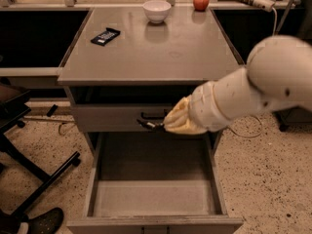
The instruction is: Place rxbar chocolate into middle drawer
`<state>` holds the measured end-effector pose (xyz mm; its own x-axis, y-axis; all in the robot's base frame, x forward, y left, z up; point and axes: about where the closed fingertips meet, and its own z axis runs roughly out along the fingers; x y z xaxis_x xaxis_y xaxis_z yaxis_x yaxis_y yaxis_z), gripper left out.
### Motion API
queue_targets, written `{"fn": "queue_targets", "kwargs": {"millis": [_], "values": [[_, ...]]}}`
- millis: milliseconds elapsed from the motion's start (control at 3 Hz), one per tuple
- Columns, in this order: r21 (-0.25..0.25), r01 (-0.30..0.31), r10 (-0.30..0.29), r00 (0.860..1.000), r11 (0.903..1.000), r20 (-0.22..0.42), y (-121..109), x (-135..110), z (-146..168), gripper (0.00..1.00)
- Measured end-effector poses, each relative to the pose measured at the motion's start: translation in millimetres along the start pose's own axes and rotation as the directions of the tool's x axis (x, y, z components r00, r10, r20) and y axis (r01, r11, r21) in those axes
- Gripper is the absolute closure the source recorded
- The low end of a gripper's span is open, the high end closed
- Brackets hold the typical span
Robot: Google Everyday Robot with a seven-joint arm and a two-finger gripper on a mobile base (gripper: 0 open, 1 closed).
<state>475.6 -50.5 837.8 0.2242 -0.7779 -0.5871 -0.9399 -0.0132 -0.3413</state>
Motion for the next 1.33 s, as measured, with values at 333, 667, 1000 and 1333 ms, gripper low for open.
{"fn": "queue_targets", "kwargs": {"millis": [333, 667, 1000, 1333], "values": [[-0.061, -0.123, 0.126, 0.991, 0.9905, 0.051, 68.1, 32.2, 91.0, 1.0], [-0.048, -0.119, 0.121, 0.991, 0.9918, 0.054, 70.3, 33.6, 97.0, 1.0], [-0.069, -0.106, 0.109, 0.993, 0.992, 0.043, 88.1, 48.8, 147.5, 1.0], [-0.046, -0.078, 0.075, 0.996, 0.9959, -0.047, 93.1, 78.0, 198.0, 1.0]]}}
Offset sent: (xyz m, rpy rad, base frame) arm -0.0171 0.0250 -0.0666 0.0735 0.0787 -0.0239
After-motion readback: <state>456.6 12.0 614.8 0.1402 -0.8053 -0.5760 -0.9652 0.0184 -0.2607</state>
